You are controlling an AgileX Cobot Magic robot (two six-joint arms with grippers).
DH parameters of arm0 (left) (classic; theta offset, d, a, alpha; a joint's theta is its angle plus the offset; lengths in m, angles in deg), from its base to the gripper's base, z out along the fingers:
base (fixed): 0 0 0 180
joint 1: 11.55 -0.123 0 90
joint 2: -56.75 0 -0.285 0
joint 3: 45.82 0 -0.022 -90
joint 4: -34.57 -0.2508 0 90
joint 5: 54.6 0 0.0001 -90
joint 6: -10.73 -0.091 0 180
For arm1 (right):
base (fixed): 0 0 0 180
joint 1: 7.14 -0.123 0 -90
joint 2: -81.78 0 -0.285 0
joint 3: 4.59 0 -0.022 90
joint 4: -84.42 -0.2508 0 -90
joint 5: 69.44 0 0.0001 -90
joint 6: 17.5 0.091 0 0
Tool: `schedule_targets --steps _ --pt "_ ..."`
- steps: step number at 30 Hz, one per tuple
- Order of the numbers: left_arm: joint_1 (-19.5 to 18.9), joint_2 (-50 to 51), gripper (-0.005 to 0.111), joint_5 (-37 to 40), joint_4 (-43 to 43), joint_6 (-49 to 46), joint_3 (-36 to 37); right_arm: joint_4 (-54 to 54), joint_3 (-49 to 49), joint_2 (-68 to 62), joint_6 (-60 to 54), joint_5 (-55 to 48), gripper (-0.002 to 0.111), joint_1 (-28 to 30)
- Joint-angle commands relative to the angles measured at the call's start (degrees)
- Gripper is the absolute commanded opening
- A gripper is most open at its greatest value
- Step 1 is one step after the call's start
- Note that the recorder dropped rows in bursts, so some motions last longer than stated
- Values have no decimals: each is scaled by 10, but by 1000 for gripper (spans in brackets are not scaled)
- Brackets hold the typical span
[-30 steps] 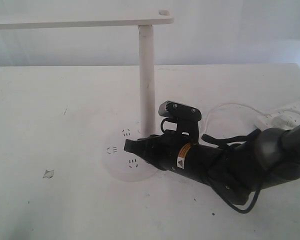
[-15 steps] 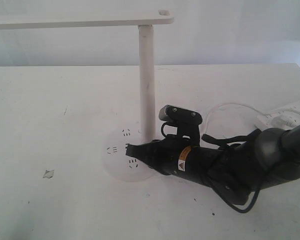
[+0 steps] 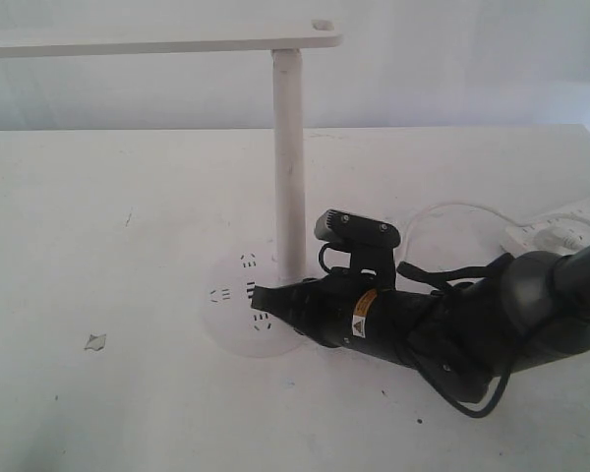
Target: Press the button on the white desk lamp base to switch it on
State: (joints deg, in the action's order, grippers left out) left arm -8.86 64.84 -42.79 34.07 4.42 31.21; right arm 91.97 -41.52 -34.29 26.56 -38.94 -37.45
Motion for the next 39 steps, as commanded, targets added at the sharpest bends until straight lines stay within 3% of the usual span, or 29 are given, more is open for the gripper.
schedule_targets --steps 1,8,14,26,39 --pt "6 -3 0 -2 1 1 2 -4 -3 2 -9 -7 0 2" --pt "6 -3 0 -2 1 1 2 -2 -4 31 -9 -13 0 2" --pt "6 -3 0 -2 1 1 2 -2 -4 41 -55 -96 0 2" --pt "6 -3 0 -2 1 1 2 0 -4 28 -59 -42 0 2" --pt "6 -3 0 -2 1 1 2 0 -4 28 -80 -65 0 2"
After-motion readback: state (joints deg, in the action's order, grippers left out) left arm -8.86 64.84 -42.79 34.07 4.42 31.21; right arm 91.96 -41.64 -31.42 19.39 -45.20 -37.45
